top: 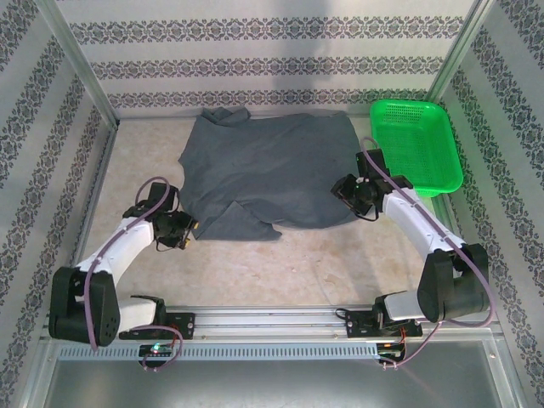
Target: Fold and stack the t-shirts
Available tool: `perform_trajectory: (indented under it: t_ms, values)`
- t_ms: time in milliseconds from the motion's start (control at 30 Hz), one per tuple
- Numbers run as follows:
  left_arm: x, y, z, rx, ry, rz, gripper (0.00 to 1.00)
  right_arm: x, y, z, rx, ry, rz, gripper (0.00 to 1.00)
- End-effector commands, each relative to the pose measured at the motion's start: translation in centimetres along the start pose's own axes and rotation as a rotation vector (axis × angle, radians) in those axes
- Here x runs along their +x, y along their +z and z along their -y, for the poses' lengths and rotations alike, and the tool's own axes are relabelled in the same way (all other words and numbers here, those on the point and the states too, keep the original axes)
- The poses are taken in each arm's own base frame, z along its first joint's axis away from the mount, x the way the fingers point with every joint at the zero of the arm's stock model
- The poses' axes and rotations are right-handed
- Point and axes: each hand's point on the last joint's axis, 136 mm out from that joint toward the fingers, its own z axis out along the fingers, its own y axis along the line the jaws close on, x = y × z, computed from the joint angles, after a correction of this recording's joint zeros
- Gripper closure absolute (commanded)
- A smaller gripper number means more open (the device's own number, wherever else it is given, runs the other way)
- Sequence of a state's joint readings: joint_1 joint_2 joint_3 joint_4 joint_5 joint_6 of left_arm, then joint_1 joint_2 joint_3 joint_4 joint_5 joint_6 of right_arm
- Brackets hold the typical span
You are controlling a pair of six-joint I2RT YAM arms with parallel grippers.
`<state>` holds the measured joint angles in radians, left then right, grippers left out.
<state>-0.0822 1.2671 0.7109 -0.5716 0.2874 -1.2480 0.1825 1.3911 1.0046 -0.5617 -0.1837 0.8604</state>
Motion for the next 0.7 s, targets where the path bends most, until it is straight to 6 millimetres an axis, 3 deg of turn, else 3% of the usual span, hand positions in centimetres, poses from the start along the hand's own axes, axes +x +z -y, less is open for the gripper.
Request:
perform_trajectory:
  t_ms: [0,133,433,667]
  values:
    - [-0.8,0.9,0.6,0.003,-0.060,0.031,0.57,0.2,0.0,-0.6,0.000,-0.032,-0.016,0.53]
    - [-1.5,2.3,0.8,-0.049,0.004,0.024,0.64,0.6,0.1,-0.3,0.004,-0.034,-0.023,0.53]
    - [-2.6,5.1,1.8,-0.072,0.110,0.022,0.54,1.1,-0.2,-0.4,-0.016,-0.027,-0.035,0.54]
    - [-2.3,7.2,1.7,-0.115,0.163,-0.041,0.79,1.3,-0.3,-0.3,-0.011,-0.025,-0.033,0.55]
